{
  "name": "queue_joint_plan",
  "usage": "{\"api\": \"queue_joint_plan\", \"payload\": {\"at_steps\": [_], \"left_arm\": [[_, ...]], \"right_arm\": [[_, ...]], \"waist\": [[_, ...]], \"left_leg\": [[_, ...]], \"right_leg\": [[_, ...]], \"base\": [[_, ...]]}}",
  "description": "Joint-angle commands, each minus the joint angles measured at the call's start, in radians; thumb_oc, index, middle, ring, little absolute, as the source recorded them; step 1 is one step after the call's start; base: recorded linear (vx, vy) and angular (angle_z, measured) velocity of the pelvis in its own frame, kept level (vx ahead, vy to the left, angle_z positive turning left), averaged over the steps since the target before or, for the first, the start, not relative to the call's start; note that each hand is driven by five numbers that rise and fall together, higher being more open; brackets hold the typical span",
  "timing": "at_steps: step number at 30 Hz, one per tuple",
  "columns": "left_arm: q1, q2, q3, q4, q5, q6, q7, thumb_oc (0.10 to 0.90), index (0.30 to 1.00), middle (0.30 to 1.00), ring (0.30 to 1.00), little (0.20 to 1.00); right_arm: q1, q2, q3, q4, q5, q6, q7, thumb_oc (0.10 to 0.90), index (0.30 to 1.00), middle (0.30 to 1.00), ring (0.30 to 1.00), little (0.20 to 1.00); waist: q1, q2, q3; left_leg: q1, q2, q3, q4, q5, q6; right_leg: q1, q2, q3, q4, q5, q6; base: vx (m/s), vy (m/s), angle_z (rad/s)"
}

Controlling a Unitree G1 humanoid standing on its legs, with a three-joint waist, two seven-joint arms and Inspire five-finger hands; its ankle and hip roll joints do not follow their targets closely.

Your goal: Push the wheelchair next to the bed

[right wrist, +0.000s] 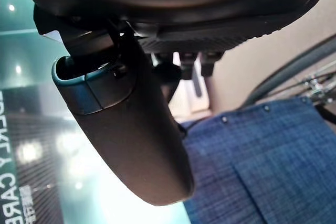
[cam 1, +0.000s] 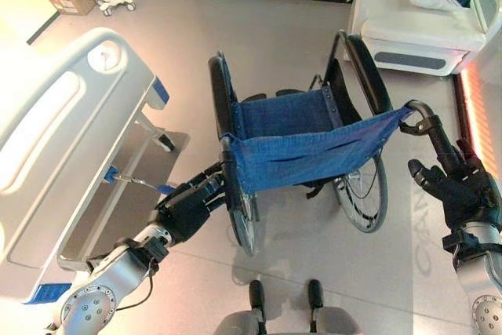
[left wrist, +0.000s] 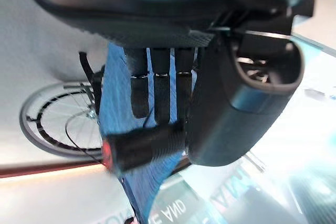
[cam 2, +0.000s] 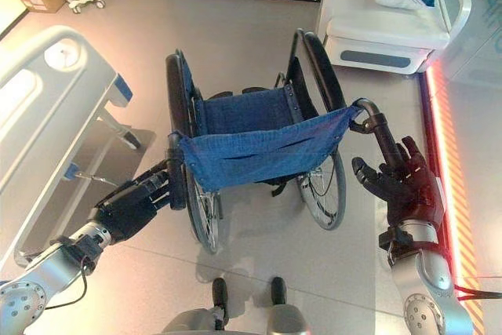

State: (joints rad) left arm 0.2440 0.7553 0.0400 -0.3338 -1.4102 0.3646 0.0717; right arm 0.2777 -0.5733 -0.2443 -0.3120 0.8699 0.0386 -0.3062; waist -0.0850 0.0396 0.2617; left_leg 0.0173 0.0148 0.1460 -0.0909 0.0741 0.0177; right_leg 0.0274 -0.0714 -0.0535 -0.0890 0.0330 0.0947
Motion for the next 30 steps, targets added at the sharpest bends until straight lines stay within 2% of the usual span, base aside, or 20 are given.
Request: {"api": "queue_joint_plan", "payload": {"at_steps": [1,10,19,28,30], "left_arm": [[-0.223,-0.018,-0.031,-0.2,-0.093,-0.056,-0.171,0.4,0.3,0.3,0.3,0.3],[-0.24,-0.013,-0.058,-0.195,-0.105,-0.042,-0.16,0.4,0.3,0.3,0.3,0.3],[-0.278,0.027,-0.036,-0.185,-0.159,-0.072,-0.124,0.4,0.3,0.3,0.3,0.3],[-0.29,0.041,0.004,-0.182,-0.178,-0.06,-0.112,0.4,0.3,0.3,0.3,0.3],[-0.301,0.052,0.01,-0.181,-0.187,-0.055,-0.106,0.4,0.3,0.3,0.3,0.3]], "right_arm": [[-0.097,-0.09,-0.017,-0.048,-0.033,-0.115,0.019,0.8,0.9,0.9,0.9,0.9],[-0.109,-0.104,-0.002,-0.043,-0.057,-0.12,0.021,0.8,0.9,0.9,0.9,0.9],[-0.193,-0.235,-0.063,-0.024,-0.127,-0.108,-0.001,0.8,0.9,0.9,0.9,0.9],[-0.223,-0.309,-0.11,-0.031,-0.25,-0.055,-0.026,0.8,0.9,0.9,0.9,0.9],[-0.243,-0.346,-0.111,-0.035,-0.269,-0.012,-0.016,0.8,0.9,0.9,0.9,0.9]], "waist": [[-0.048,0.01,-0.059],[-0.046,0.008,-0.06],[-0.042,0.003,-0.058],[-0.025,-0.006,-0.062],[-0.016,-0.011,-0.064]], "left_leg": [[0.036,0.036,0.008,0.004,-0.037,-0.031],[0.042,0.037,0.008,0.004,-0.038,-0.031],[0.046,0.037,0.003,0.004,-0.045,-0.034],[0.042,0.037,-0.014,0.004,-0.046,-0.035],[0.041,0.037,-0.021,0.004,-0.046,-0.035]], "right_leg": [[-0.021,-0.014,0.04,0.002,0.044,0.005],[-0.016,-0.014,0.033,0.002,0.044,0.004],[-0.008,-0.012,0.026,0.002,0.041,0.002],[-0.003,-0.01,0.016,0.002,0.037,0.0],[0.0,-0.01,0.011,0.002,0.036,0.0]], "base": [[0.0,0.0,0.0],[0.01,-0.001,0.0],[0.0,0.0,0.0],[0.0,0.0,0.0],[0.0,-0.015,0.01]]}}
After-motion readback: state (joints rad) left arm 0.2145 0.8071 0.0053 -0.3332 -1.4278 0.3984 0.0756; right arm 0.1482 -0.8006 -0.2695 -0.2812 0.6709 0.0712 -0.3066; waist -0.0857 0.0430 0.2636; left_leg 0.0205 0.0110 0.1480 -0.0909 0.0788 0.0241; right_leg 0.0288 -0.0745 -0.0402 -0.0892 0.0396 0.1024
